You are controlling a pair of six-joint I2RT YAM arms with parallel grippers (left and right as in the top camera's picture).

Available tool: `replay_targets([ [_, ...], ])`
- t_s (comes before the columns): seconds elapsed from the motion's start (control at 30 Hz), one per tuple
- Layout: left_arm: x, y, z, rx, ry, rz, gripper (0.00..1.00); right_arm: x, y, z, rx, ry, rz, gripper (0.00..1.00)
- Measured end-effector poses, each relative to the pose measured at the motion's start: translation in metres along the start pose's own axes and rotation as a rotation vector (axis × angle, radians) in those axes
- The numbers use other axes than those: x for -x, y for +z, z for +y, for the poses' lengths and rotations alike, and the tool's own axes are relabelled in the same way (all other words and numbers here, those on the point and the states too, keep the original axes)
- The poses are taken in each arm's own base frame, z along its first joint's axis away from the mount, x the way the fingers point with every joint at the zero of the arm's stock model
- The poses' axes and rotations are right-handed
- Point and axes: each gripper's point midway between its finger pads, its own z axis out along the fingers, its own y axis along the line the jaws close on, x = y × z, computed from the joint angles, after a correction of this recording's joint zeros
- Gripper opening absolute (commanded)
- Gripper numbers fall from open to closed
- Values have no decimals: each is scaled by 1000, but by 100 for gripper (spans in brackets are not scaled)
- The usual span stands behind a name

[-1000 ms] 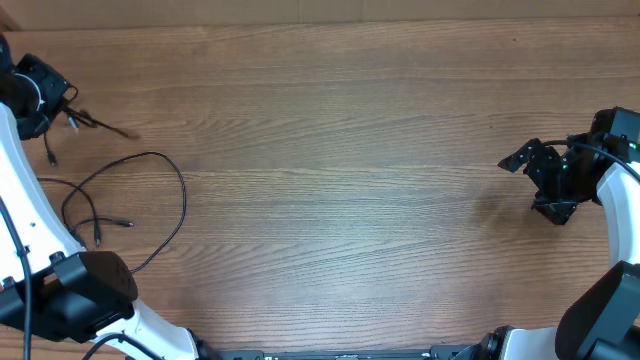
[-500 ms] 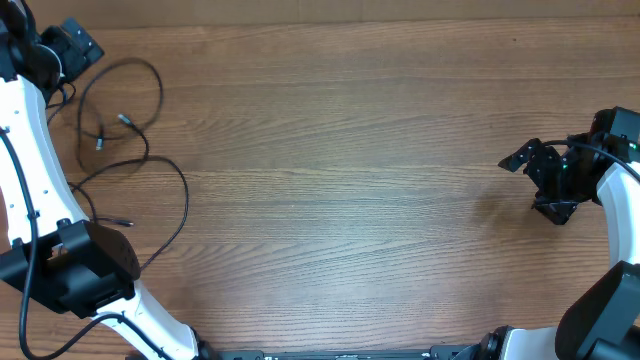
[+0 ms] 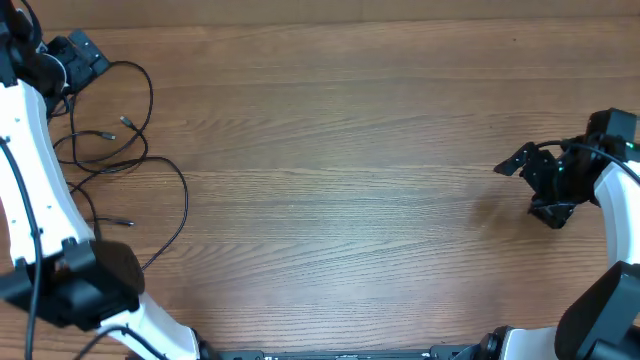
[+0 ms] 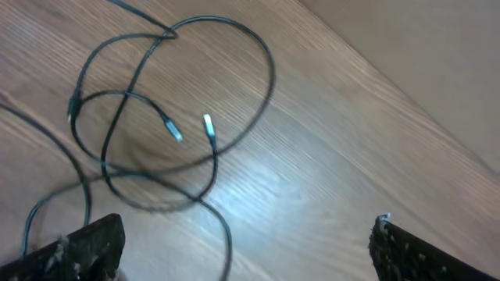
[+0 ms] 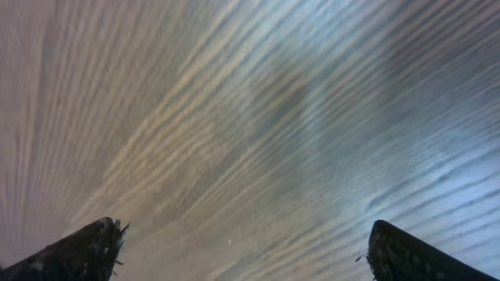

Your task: Untangle cables

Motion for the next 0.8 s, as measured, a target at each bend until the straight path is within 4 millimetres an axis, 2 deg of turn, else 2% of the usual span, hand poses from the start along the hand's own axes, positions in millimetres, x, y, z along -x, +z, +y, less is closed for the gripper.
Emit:
replay_targets([
  [0.03,-4,-15,-7,-14,12,-6,100,-4,1,2,-4,-13,13,96],
  [0.07,-13,-41,-18,-37,33,-17,99,-11,3,7,-8,-35,31,95],
  [0.1,-14,-46,-20,-42,36,-23,100,-12,3,8,-9,-41,35,95],
  [0.2,-32,-100,-40,-102,83,-64,100,-25,1,19,-9,-96,50,95],
  [0.23,-41,-117,-46,-122,99,-71,100,-31,-4,26,-3,-125,46,95],
  [0.3,-51,-139,-50,-148,114,-88,99,-36,-19,42,17,-186,16,95],
  [0.37,-53,-153,-51,-163,119,-113,100,-40,-37,60,43,-249,-25,95],
  [0.47,-52,-157,-51,-166,119,-120,100,-53,-78,92,90,-374,-110,96],
  [0.5,-52,-154,-51,-164,119,-114,100,-60,-97,104,106,-424,-149,100],
  [0.63,-52,-144,-51,-155,117,-93,100,-88,-154,133,152,-565,-249,100],
  [0.8,-52,-142,-51,-153,117,-89,99,-126,-220,164,324,-708,-384,100],
])
